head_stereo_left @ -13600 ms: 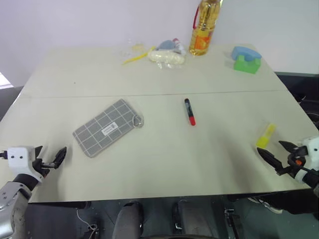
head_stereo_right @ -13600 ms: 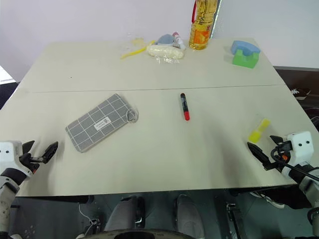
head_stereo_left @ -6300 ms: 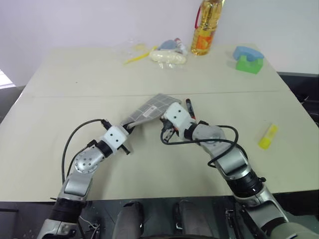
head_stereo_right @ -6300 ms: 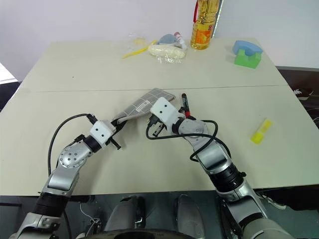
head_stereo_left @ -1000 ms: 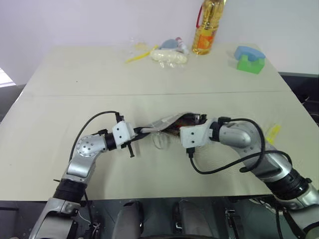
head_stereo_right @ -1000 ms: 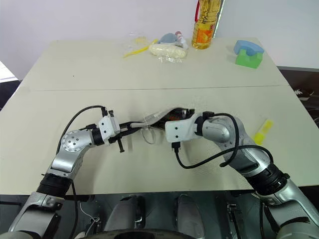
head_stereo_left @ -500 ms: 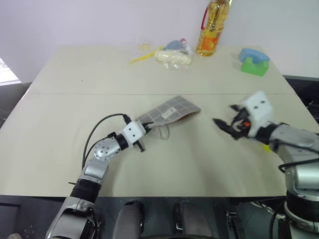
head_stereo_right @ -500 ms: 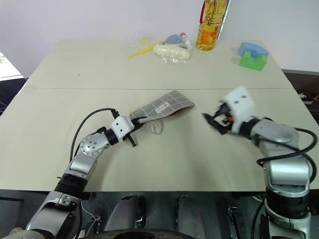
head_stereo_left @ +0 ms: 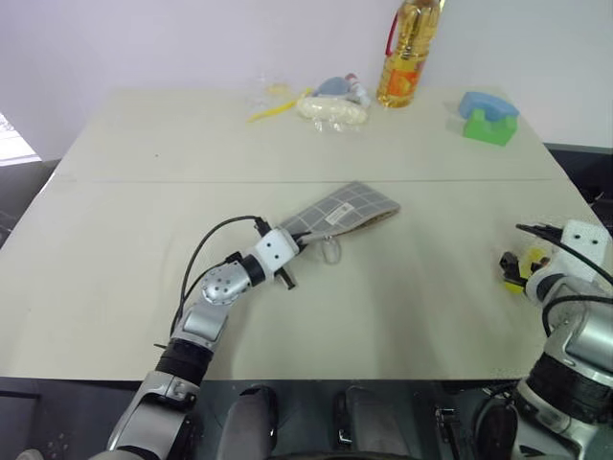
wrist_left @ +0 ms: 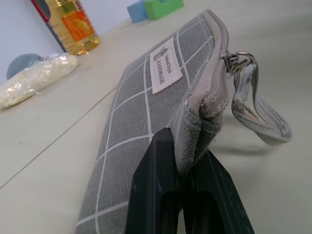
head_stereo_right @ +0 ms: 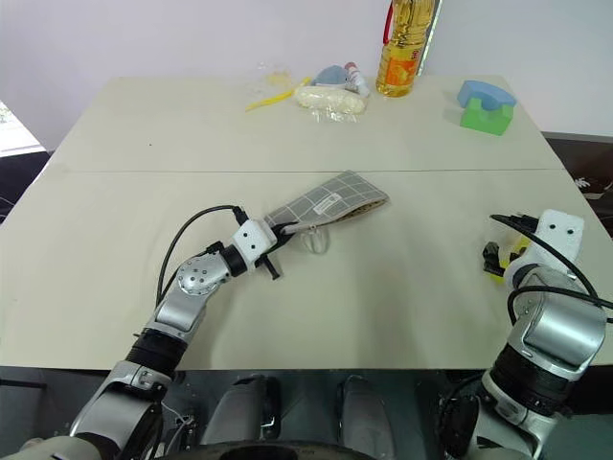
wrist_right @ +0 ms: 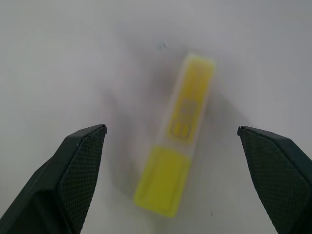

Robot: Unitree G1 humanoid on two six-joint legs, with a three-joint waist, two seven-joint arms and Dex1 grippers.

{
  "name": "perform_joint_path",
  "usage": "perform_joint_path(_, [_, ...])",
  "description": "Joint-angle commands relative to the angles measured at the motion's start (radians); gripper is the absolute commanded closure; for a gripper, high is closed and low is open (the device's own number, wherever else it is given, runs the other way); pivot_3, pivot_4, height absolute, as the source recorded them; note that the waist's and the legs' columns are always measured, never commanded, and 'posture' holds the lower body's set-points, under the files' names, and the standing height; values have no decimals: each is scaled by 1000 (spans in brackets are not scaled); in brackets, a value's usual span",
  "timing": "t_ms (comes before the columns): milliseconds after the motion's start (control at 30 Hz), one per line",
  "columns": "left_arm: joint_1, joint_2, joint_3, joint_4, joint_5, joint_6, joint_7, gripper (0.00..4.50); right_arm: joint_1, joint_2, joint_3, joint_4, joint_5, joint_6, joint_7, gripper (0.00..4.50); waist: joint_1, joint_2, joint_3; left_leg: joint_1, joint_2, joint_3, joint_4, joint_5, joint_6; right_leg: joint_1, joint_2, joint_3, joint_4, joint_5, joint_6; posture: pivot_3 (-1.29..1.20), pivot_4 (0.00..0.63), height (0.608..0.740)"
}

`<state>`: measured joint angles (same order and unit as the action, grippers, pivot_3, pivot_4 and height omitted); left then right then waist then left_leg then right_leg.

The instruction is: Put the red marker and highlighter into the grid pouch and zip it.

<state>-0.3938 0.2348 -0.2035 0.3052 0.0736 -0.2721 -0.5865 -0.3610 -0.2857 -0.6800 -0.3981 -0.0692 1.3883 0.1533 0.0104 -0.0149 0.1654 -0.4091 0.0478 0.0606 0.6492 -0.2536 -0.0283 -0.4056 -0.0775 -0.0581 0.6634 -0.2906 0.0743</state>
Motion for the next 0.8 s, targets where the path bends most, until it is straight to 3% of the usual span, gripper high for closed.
perform_joint_path(33, [-10, -2, 5, -33, -20, -5, 0, 4500, -21, 17, -51, 13, 41, 6, -5, 31, 0, 0, 0, 0, 0, 0, 0, 0, 0, 0, 0, 0, 0, 0, 0, 0, 150, 740])
perform_joint_path(133, [-4, -2, 10, -45, -22, 0, 6, 4500, -6, 12, -28, 29, 54, -3, -9, 891, -1, 1, 0, 0, 0, 0, 0, 0, 0, 0, 0, 0, 0, 0, 0, 0, 150, 740])
perform_joint_path(233, [5, 2, 12, -60, -30, 9, 0, 4500, -1, 3, -8, 37, 63, -20, -15, 2421, -2, 1, 0, 0, 0, 0, 0, 0, 0, 0, 0, 0, 0, 0, 0, 0, 150, 740])
perform_joint_path(267, [8, 4, 12, -65, -33, 12, -3, 4500, 3, -5, 3, 39, 63, -30, -16, 2719, -3, 1, 0, 0, 0, 0, 0, 0, 0, 0, 0, 0, 0, 0, 0, 0, 150, 740])
perform_joint_path(300, [9, 6, 13, -68, -36, 14, -5, 4500, 6, -10, 11, 41, 64, -36, -17, 3443, -4, 1, 0, 0, 0, 0, 0, 0, 0, 0, 0, 0, 0, 0, 0, 0, 150, 740])
perform_joint_path(333, [10, 8, 13, -70, -37, 15, -5, 4500, 9, -15, 19, 42, 65, -41, -18, 3639, -4, 1, 0, 0, 0, 0, 0, 0, 0, 0, 0, 0, 0, 0, 0, 0, 150, 740])
perform_joint_path(467, [7, 24, 22, -68, -48, 20, -14, 4500, 44, -95, 143, 12, 69, -106, 22, 3634, -5, 1, 0, 0, 0, 0, 0, 0, 0, 0, 0, 0, 0, 0, 0, 0, 150, 740])
perform_joint_path(667, [-23, 59, 64, -35, -101, 34, -45, 4500, 180, -467, 549, -145, 26, -532, 294, 3634, -22, 1, 1, 0, 0, -1, -1, 0, 0, -1, 1, 1, 0, -1, 1, 0, 150, 740])
perform_joint_path(800, [-37, 76, 78, -20, -121, 33, -58, 4500, 236, -574, 625, -154, 0, -715, 360, 3634, -21, -2, 2, 0, 1, -3, -1, 0, 0, 0, 3, 0, -1, -1, 2, 0, 150, 740])
